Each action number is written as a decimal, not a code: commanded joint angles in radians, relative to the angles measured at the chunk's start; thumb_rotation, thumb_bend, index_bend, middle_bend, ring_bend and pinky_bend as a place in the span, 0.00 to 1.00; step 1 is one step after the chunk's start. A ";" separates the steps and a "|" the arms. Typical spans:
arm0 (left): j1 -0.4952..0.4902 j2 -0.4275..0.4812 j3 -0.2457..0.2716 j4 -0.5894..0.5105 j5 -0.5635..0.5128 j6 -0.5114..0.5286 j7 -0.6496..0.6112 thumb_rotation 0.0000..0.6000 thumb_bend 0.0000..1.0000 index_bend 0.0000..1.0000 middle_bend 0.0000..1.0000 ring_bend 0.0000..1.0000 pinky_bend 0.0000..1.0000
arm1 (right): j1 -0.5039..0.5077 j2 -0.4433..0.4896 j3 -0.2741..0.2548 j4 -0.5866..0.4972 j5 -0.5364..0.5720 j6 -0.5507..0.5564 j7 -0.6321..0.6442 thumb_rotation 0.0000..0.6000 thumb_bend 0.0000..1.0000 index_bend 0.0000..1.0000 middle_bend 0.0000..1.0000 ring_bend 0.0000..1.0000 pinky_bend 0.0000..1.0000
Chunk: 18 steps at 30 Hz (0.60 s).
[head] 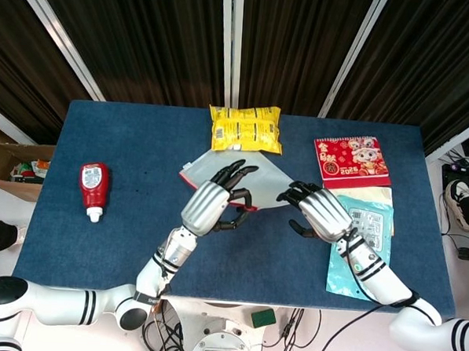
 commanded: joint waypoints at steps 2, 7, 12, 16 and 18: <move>-0.009 0.003 -0.016 -0.014 -0.018 -0.005 0.008 1.00 0.49 0.59 0.10 0.01 0.15 | 0.043 -0.046 0.041 -0.016 0.071 -0.043 -0.070 1.00 0.31 0.37 0.38 0.20 0.40; -0.018 0.007 -0.028 -0.026 -0.035 -0.006 0.022 1.00 0.49 0.59 0.10 0.01 0.15 | 0.080 -0.084 0.064 -0.017 0.135 -0.078 -0.125 1.00 0.33 0.40 0.39 0.20 0.40; -0.025 0.008 -0.038 -0.037 -0.057 -0.005 0.037 1.00 0.49 0.59 0.09 0.01 0.15 | 0.109 -0.122 0.085 -0.004 0.188 -0.089 -0.165 1.00 0.34 0.45 0.41 0.20 0.39; -0.027 0.012 -0.044 -0.045 -0.074 -0.004 0.041 1.00 0.49 0.59 0.09 0.01 0.15 | 0.122 -0.144 0.098 0.003 0.224 -0.085 -0.181 1.00 0.34 0.48 0.43 0.21 0.39; -0.027 0.014 -0.043 -0.045 -0.076 -0.001 0.043 1.00 0.49 0.59 0.09 0.01 0.15 | 0.128 -0.148 0.102 0.006 0.241 -0.087 -0.189 1.00 0.34 0.50 0.44 0.21 0.39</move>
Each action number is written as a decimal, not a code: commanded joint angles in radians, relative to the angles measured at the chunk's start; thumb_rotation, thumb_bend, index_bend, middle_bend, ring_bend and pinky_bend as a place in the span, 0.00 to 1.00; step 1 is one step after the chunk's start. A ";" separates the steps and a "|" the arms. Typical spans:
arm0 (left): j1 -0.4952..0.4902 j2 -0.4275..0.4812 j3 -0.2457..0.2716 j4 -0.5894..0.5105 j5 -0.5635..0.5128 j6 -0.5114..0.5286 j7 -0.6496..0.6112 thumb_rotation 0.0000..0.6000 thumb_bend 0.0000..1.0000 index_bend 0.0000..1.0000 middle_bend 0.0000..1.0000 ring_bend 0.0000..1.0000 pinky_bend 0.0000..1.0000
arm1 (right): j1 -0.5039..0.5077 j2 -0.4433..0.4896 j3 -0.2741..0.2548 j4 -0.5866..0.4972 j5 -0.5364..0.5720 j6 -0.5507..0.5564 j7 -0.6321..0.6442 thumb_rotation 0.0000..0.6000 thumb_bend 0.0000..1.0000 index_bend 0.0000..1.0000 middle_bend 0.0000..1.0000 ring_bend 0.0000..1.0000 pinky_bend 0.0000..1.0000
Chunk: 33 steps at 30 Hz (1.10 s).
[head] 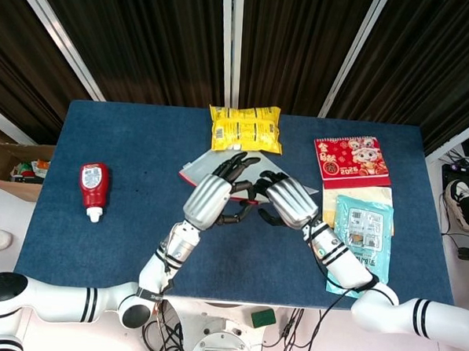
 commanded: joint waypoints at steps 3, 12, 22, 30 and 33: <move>-0.001 0.004 -0.001 -0.003 -0.008 0.004 0.002 1.00 0.49 0.59 0.09 0.01 0.15 | 0.016 -0.014 0.011 0.012 0.044 -0.003 -0.023 1.00 0.34 0.52 0.44 0.21 0.39; -0.004 0.007 -0.004 -0.009 -0.025 0.012 0.003 1.00 0.49 0.59 0.09 0.01 0.15 | 0.032 -0.042 0.016 0.046 0.070 0.000 -0.004 1.00 0.34 0.56 0.46 0.22 0.40; -0.003 0.011 0.002 -0.005 -0.032 0.020 -0.006 1.00 0.49 0.59 0.09 0.01 0.15 | 0.044 -0.071 0.015 0.084 0.071 0.006 0.021 1.00 0.45 0.64 0.49 0.24 0.40; 0.014 0.014 0.020 0.003 -0.037 0.030 -0.033 1.00 0.49 0.59 0.09 0.01 0.15 | 0.050 -0.080 0.013 0.102 0.053 0.022 0.020 1.00 0.51 0.72 0.53 0.28 0.41; 0.028 0.011 0.031 0.011 -0.050 0.027 -0.071 1.00 0.49 0.59 0.09 0.01 0.15 | 0.050 -0.068 0.007 0.094 0.042 0.026 0.009 1.00 0.52 0.74 0.56 0.31 0.41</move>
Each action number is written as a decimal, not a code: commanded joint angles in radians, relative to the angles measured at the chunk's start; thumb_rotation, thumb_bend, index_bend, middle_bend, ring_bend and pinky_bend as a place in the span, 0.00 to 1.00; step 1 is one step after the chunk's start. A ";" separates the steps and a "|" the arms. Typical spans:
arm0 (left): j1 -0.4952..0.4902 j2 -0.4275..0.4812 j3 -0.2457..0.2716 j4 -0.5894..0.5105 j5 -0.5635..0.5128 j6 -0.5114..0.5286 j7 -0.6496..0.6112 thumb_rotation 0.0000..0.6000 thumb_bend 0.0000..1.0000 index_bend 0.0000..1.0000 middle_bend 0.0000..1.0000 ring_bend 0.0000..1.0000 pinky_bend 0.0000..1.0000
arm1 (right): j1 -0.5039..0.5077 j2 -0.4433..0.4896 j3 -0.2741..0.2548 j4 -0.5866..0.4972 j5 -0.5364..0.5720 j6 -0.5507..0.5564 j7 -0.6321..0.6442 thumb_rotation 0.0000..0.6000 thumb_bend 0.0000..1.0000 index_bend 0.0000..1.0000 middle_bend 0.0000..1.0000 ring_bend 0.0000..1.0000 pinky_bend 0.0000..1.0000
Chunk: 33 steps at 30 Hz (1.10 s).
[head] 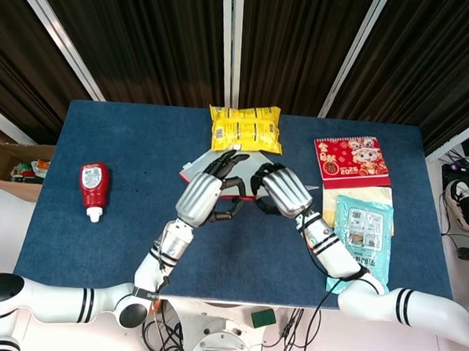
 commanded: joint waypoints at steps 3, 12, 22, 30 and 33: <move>0.022 -0.007 0.008 0.018 -0.035 -0.019 -0.092 1.00 0.49 0.59 0.09 0.01 0.15 | -0.002 0.027 -0.010 -0.023 -0.016 0.003 -0.015 1.00 0.52 0.77 0.59 0.33 0.43; 0.029 0.006 0.003 0.029 -0.089 -0.103 -0.222 1.00 0.49 0.58 0.09 0.01 0.15 | -0.008 0.064 -0.029 -0.065 -0.043 0.009 -0.036 1.00 0.57 0.81 0.61 0.36 0.45; 0.016 -0.003 -0.011 0.054 -0.144 -0.152 -0.251 1.00 0.49 0.58 0.09 0.01 0.15 | -0.015 0.067 -0.050 -0.087 -0.098 0.026 -0.019 1.00 0.59 0.83 0.61 0.36 0.46; 0.017 -0.008 -0.003 0.074 -0.147 -0.149 -0.238 1.00 0.49 0.58 0.09 0.01 0.15 | -0.031 0.069 -0.062 -0.093 -0.140 0.056 0.002 1.00 0.61 0.83 0.61 0.36 0.46; 0.020 -0.010 0.006 0.079 -0.136 -0.139 -0.228 1.00 0.49 0.58 0.09 0.01 0.15 | -0.037 0.066 -0.062 -0.090 -0.147 0.067 0.015 1.00 0.61 0.83 0.61 0.36 0.46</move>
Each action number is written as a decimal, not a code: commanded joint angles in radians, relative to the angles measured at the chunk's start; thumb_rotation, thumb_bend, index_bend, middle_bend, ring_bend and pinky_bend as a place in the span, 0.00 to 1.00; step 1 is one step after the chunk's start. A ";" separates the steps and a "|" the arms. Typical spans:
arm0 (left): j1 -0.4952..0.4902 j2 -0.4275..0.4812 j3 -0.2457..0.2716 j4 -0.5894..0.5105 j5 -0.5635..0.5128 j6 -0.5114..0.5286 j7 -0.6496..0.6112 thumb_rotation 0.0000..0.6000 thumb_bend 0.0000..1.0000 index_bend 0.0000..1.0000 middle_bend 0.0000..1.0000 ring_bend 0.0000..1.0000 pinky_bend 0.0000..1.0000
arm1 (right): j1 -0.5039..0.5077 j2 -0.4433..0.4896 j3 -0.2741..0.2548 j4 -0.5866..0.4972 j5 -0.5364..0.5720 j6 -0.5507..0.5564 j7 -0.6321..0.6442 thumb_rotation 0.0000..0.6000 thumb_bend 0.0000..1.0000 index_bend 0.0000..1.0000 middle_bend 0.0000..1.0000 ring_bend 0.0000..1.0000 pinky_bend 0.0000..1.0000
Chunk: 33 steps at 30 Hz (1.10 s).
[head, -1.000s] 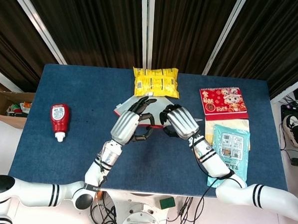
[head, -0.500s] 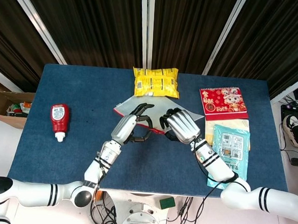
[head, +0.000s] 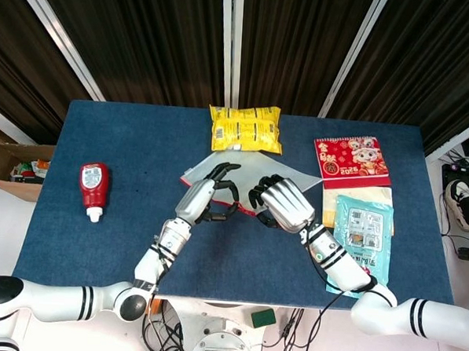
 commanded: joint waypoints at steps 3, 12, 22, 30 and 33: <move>0.004 -0.003 0.012 0.012 0.010 0.011 0.021 1.00 0.49 0.58 0.09 0.01 0.15 | -0.007 -0.006 0.001 0.006 -0.018 0.015 0.024 1.00 0.61 0.83 0.61 0.36 0.46; 0.006 -0.010 0.014 0.036 -0.004 0.005 0.028 1.00 0.49 0.58 0.09 0.01 0.15 | -0.021 -0.007 -0.002 0.008 -0.055 0.047 0.053 1.00 0.62 0.84 0.61 0.36 0.46; 0.020 -0.006 0.027 0.064 0.000 0.008 0.029 1.00 0.49 0.58 0.09 0.01 0.15 | -0.046 0.008 0.004 0.002 -0.085 0.094 0.077 1.00 0.62 0.84 0.61 0.36 0.46; 0.034 0.000 0.042 0.124 -0.001 0.016 0.057 1.00 0.49 0.58 0.09 0.01 0.15 | -0.071 0.055 -0.008 -0.026 -0.134 0.125 0.129 1.00 0.63 0.85 0.61 0.36 0.46; 0.043 0.002 0.051 0.166 -0.004 0.026 0.080 1.00 0.49 0.58 0.09 0.01 0.15 | -0.090 0.081 -0.016 -0.040 -0.161 0.152 0.148 1.00 0.63 0.85 0.61 0.36 0.47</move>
